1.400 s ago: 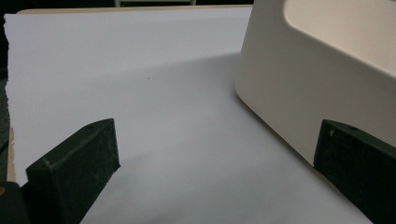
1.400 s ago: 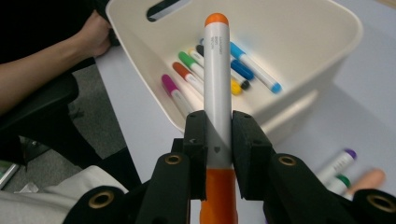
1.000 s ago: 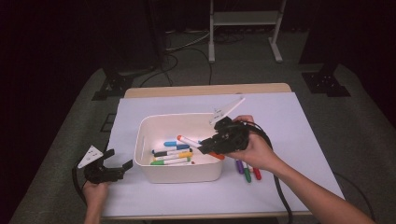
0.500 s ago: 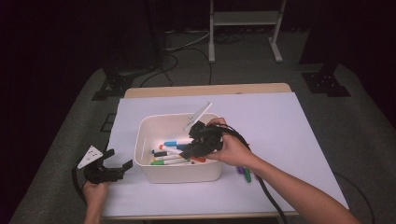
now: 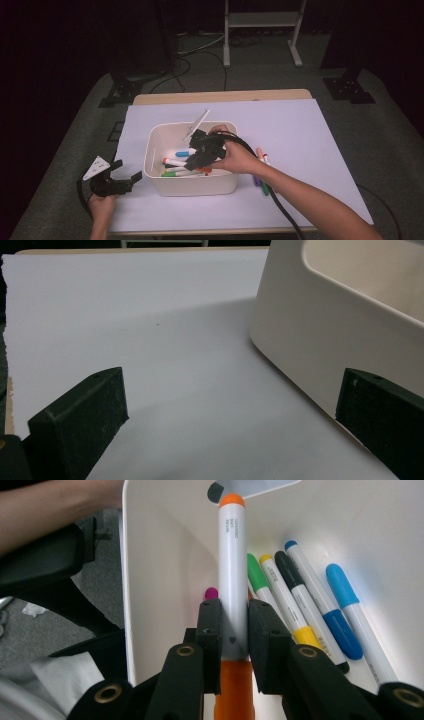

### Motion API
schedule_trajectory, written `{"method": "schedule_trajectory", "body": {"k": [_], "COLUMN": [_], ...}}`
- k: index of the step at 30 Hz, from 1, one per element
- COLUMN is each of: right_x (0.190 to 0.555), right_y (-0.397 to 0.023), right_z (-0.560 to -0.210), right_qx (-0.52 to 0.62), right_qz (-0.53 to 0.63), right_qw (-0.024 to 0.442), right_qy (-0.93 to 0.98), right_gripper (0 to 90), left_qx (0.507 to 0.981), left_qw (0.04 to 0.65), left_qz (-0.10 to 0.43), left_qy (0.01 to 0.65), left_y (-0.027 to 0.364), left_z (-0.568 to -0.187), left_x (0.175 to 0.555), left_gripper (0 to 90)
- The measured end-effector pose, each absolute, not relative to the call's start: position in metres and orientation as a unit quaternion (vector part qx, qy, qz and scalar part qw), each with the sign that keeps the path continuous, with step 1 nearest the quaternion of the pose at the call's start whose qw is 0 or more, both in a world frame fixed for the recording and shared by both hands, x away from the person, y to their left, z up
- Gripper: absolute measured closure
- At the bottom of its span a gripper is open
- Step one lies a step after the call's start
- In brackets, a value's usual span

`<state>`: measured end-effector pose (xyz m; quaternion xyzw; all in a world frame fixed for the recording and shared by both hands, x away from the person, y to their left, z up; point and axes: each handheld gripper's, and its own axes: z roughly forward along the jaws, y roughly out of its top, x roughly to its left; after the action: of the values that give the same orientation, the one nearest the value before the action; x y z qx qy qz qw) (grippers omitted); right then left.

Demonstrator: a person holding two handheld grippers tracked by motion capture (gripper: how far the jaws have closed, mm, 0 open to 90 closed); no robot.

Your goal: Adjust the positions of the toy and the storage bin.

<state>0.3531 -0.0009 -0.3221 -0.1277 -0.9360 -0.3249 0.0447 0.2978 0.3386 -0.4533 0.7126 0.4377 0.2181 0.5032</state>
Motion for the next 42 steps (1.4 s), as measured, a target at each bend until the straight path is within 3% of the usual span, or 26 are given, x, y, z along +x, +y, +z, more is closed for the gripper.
{"method": "schedule_trajectory", "body": {"k": [16, 18, 23, 33, 42], "right_x": [0.36, 0.36, 0.357, 0.353, 0.352], "right_y": [0.027, 0.028, 0.023, -0.027, -0.109], "right_z": [-0.338, -0.339, -0.332, -0.302, -0.287], "right_qx": [-0.117, -0.115, -0.12, -0.147, -0.217], "right_qz": [-0.306, -0.304, -0.304, -0.342, -0.375], "right_qw": [0.05, 0.051, 0.041, 0.022, -0.004], "right_qy": [-0.944, -0.944, -0.944, -0.928, -0.901], "right_gripper": [75.1, 70.4, 68.4, 65.5, 63.1], "left_qx": [0.711, 0.711, 0.711, 0.713, 0.714], "left_qw": [0.508, 0.507, 0.508, 0.504, 0.503], "left_qz": [0.216, 0.216, 0.215, 0.217, 0.217], "left_qy": [0.436, 0.436, 0.436, 0.436, 0.436], "left_y": [0.339, 0.339, 0.339, 0.339, 0.339], "left_z": [-0.453, -0.453, -0.454, -0.453, -0.453], "left_x": [0.298, 0.298, 0.298, 0.298, 0.298], "left_gripper": [0.0, 0.0, 0.0, 0.0, 0.0]}}
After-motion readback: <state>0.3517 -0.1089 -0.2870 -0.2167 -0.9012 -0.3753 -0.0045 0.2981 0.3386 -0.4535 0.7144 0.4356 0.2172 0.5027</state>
